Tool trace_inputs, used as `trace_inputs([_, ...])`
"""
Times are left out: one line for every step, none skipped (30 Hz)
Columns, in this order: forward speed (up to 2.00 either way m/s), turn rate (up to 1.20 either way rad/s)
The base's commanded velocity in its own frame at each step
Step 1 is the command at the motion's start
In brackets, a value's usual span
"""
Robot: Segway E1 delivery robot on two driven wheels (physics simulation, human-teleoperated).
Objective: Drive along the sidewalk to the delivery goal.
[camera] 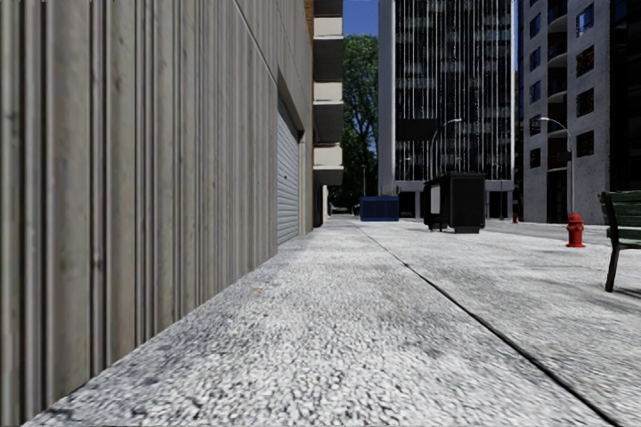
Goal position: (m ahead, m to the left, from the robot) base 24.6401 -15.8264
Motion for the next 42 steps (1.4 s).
trace_inputs([2.00,-0.23])
trace_inputs([2.00,-0.24])
trace_inputs([2.00,-0.24])
trace_inputs([2.00,-0.24])
trace_inputs([2.00,-0.24])
trace_inputs([2.00,-0.24])
trace_inputs([2.00,-0.24])
trace_inputs([2.00,-0.24])
trace_inputs([2.00,-0.24])
trace_inputs([2.00,-0.24])
trace_inputs([2.00,-0.24])
trace_inputs([2.00,-0.24])
trace_inputs([2.00,-0.24])
trace_inputs([2.00,-0.24])
trace_inputs([2.00,-0.24])
trace_inputs([2.00,-0.24])
trace_inputs([2.00,-0.24])
trace_inputs([2.00,-0.24])
trace_inputs([2.00,-0.24])
trace_inputs([2.00,-0.24])
trace_inputs([2.00,-0.24])
trace_inputs([2.00,-0.24])
trace_inputs([2.00,-0.24])
trace_inputs([2.00,-0.24])
trace_inputs([2.00,-0.24])
trace_inputs([2.00,-0.05])
trace_inputs([2.00,0.00])
trace_inputs([2.00,0.00])
trace_inputs([2.00,0.00])
trace_inputs([2.00,0.00])
trace_inputs([2.00,0.00])
trace_inputs([2.00,0.00])
trace_inputs([2.00,0.00])
trace_inputs([2.00,0.00])
trace_inputs([2.00,0.00])
trace_inputs([2.00,0.00])
trace_inputs([2.00,0.00])
trace_inputs([2.00,0.00])
trace_inputs([2.00,0.00])
trace_inputs([2.00,0.00])
trace_inputs([2.00,0.00])
trace_inputs([2.00,0.00])
